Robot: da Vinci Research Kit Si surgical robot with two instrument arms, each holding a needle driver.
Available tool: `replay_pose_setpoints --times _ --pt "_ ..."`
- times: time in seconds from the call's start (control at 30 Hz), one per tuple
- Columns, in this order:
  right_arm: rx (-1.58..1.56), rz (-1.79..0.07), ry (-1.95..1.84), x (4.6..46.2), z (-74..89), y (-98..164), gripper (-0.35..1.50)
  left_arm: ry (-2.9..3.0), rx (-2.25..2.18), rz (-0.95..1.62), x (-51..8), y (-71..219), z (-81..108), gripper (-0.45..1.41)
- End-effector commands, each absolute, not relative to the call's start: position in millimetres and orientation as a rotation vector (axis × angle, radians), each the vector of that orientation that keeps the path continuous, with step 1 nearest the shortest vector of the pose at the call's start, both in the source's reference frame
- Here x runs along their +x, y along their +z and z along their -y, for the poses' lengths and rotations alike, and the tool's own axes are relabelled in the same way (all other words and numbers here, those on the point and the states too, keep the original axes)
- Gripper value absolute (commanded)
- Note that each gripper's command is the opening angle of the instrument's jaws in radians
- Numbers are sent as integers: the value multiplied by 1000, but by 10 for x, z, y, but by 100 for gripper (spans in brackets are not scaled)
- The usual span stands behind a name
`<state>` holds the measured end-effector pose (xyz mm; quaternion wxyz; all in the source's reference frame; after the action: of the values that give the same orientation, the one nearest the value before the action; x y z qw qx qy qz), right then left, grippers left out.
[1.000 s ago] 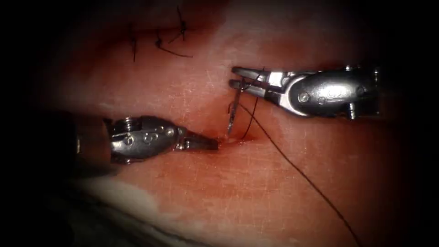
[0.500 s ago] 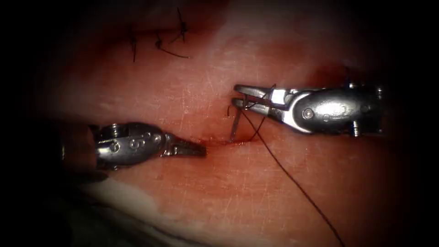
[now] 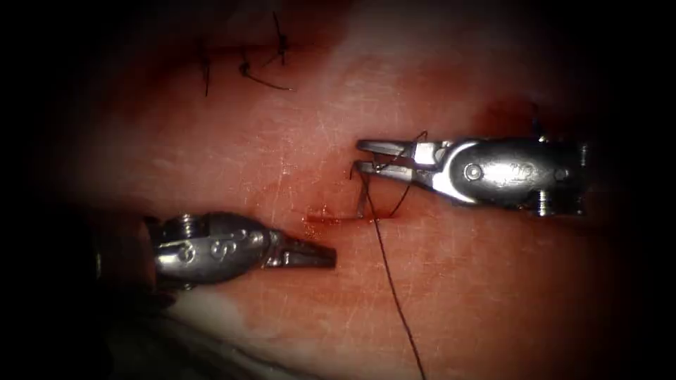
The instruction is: Wound Closure
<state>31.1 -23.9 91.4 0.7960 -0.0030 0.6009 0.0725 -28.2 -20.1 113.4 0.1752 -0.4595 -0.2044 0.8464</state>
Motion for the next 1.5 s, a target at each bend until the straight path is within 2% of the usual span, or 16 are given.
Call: replay_pose_setpoints --times 0.03,0.53,1.5 --pt "-4 -1292 156 317 239 921 -35 2400 -1296 580 -289 1142 208 -45" --pt "34 -1291 207 319 230 920 -35 2436 -1297 598 -310 1163 238 -45" --pt "279 -1259 366 324 243 927 -35 2457 -1296 604 -300 1174 238 -45"
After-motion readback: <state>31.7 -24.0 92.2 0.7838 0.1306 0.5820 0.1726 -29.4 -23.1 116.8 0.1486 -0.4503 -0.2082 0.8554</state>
